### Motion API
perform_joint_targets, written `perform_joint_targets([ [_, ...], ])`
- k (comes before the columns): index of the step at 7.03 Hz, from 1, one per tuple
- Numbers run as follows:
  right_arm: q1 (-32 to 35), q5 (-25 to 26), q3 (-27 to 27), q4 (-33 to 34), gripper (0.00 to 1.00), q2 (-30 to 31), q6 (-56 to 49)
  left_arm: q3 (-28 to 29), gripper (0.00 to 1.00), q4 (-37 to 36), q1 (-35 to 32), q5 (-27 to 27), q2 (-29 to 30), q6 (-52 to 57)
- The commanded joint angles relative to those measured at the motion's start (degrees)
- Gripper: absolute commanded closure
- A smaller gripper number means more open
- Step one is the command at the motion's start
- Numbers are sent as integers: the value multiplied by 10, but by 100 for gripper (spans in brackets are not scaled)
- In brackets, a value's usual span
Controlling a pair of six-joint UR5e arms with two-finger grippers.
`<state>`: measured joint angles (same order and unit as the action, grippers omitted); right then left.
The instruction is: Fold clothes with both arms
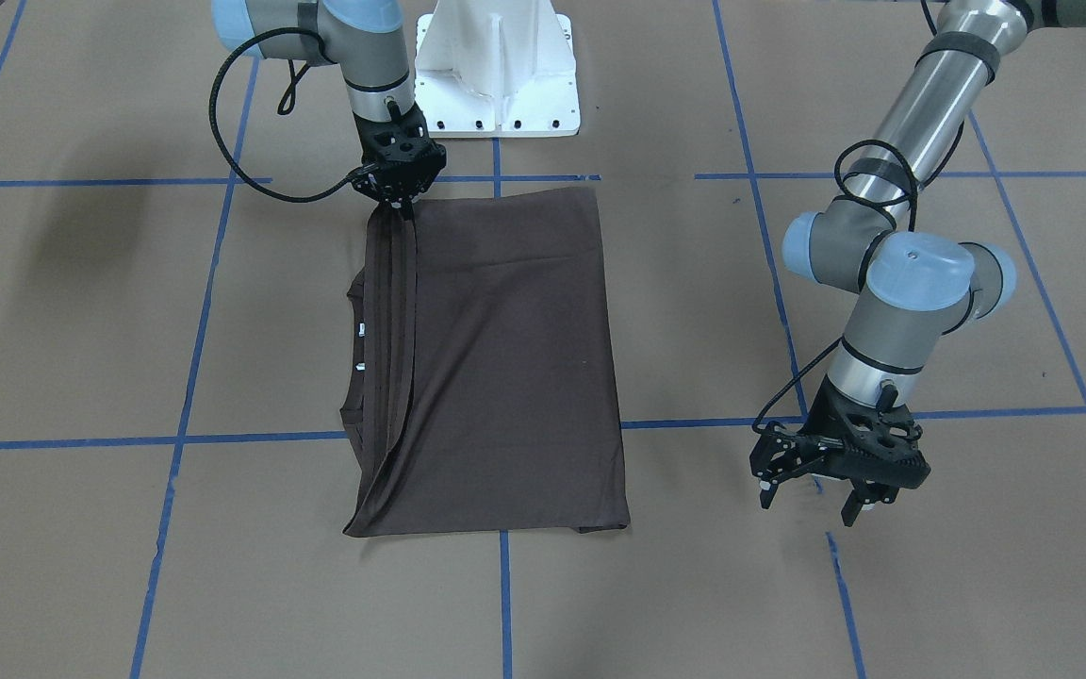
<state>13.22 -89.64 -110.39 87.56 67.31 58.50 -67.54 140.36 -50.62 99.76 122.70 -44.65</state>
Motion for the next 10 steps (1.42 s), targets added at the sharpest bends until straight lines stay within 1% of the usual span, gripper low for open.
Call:
perform_joint_targets([
  [1,2,9,-14,2,100,14,10,0,0,0,0,0,0,0],
  [2,3,14,-35,2,100,41,12,0,0,0,1,0,0,0],
  [3,3,25,-59,2,100,75,59,0,0,0,3,0,0,0],
  [4,-19,51,-64,2,100,85,138,0,0,0,4,0,0,0],
  [5,-42,86,-63,2,100,85,186,0,0,0,5,0,0,0],
  [6,-45,90,-62,2,53,85,195,0,0,0,5,0,0,0],
  [7,-45,90,-66,2,1,84,194,0,0,0,5,1,0,0],
  [8,-34,84,-75,-4,0,81,185,-9,0,0,6,3,0,0],
  [9,-9,75,-89,-29,0,83,178,-41,0,-7,15,4,0,-1],
  [10,6,70,-91,-94,0,110,178,-73,0,-11,28,5,-10,-55],
])
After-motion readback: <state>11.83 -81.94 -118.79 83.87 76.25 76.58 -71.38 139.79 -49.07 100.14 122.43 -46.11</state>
